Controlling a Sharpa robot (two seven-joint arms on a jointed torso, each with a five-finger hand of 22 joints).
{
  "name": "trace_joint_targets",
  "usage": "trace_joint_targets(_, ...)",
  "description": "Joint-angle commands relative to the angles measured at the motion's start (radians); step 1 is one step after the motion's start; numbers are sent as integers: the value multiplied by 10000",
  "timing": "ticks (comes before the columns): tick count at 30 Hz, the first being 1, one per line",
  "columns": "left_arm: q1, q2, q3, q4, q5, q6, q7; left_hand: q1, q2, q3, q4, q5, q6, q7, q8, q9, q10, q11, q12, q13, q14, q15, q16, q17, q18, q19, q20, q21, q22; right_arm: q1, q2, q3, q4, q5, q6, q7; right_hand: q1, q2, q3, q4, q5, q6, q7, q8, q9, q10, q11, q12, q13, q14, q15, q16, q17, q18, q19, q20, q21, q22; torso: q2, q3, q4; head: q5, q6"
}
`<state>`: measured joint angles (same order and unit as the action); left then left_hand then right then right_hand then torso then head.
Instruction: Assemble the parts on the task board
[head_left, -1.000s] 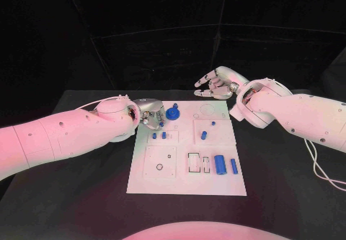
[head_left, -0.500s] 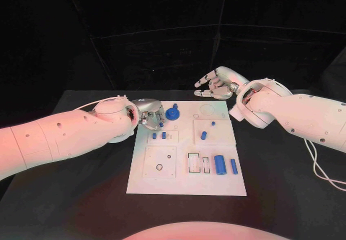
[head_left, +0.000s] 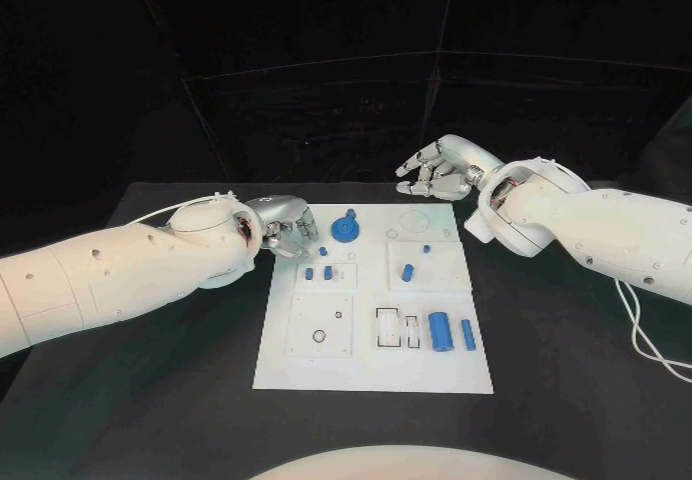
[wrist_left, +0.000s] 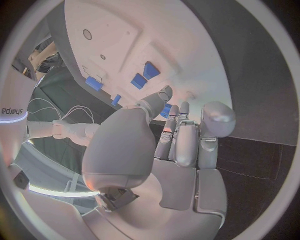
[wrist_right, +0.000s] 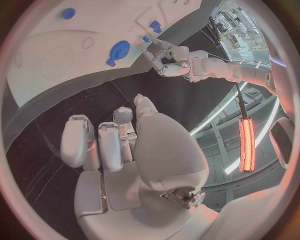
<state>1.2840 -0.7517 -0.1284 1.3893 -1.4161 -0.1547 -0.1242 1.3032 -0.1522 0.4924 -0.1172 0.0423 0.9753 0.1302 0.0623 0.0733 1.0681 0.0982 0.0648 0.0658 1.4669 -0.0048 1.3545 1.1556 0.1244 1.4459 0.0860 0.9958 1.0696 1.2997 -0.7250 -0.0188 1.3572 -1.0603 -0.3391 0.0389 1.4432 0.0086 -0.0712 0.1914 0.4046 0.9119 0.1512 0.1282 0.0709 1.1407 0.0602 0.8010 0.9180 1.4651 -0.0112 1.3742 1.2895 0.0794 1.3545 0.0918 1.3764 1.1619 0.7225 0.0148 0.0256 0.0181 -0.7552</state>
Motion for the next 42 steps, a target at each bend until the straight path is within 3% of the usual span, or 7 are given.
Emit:
trace_joint_targets(1,30,-179,14,-4,934,-611,201,57,138,0,69,54,116,110,106,5,268,-47,176,65,223,64,-5,49,-54,-30,84,-160,-108,19,-94,4,-12,-309,317,-169,339,-30,167,-72,-2,257,-42,111,1,-505,-46,-1534,-1307,248,-83,-522,-570,124,-198,-57,-273,-430,-11,-2,11,-53,76)
trace_joint_targets(4,45,-402,16,-39,2385,-1265,411,139,341,153,102,59,517,202,316,79,853,-132,464,165,144,5,-120,-134,33,-170,56,-559,-426,18,-230,2,16,-767,503,-262,726,-89,521,-61,-498,693,-50,198,11,-798,-52,-2838,-2437,123,-133,-1077,-1167,197,-414,-73,-599,-924,-15,2,-9,-104,152)
trace_joint_targets(11,58,-963,10,199,7317,-2963,1505,240,405,239,50,56,900,236,511,110,1443,-219,812,304,-425,-58,-1065,-1546,321,-801,2,-2247,-1765,-89,-733,-12,459,-2699,956,-622,1185,-500,1256,-15,-661,1225,-75,151,-20,-847,54,-4829,-4548,149,-41,-1546,-1589,259,-488,-26,-923,-1317,-16,-14,-21,-406,377)
trace_joint_targets(21,54,-1370,-2,1043,11832,-2896,3725,239,483,144,63,57,945,239,526,52,1404,-210,1000,394,-1118,-34,-1976,-2815,565,-1569,21,-3968,-3076,-372,-1328,-29,1303,-5446,1295,-1503,1170,-887,1568,81,-882,1134,-47,-86,-50,-986,186,-5557,-5572,137,52,-1791,-1805,276,-476,66,-1046,-1464,-12,-36,-38,-818,604)
trace_joint_targets(35,42,-1470,-6,1700,13580,-2102,5235,183,536,-88,130,58,912,222,523,21,1362,-220,1165,474,-1425,-18,-2255,-3240,565,-1751,46,-4137,-3156,-831,-1335,-40,1631,-6510,1729,-1830,1193,-1158,2021,108,-981,978,101,-404,-34,-1066,354,-6050,-6643,184,179,-1809,-1788,269,-372,198,-1055,-1444,-2,-23,-13,-854,667)
trace_joint_targets(38,41,-1472,-6,1736,13624,-2066,5307,195,548,-113,128,58,921,219,530,20,1367,-225,1195,488,-1456,-20,-2278,-3278,566,-1768,47,-4154,-3165,-935,-1258,-40,1593,-6560,1793,-1815,1294,-1160,2403,75,-1689,1029,109,-462,-31,-992,365,-6161,-6994,194,185,-1798,-1779,265,-341,206,-1044,-1426,-6,-33,-4,-843,643)
trace_joint_targets(42,41,-1474,-6,1765,13652,-2038,5361,209,561,-131,124,58,931,215,538,21,1371,-230,1220,500,-1480,-22,-2295,-3307,568,-1780,47,-4167,-3171,-1049,-1134,-41,1515,-6599,1909,-1794,1285,-1283,2888,48,-1804,1125,117,-509,-24,-860,373,-6245,-7378,203,189,-1793,-1782,258,-308,213,-1018,-1383,9,-17,-25,-758,598)
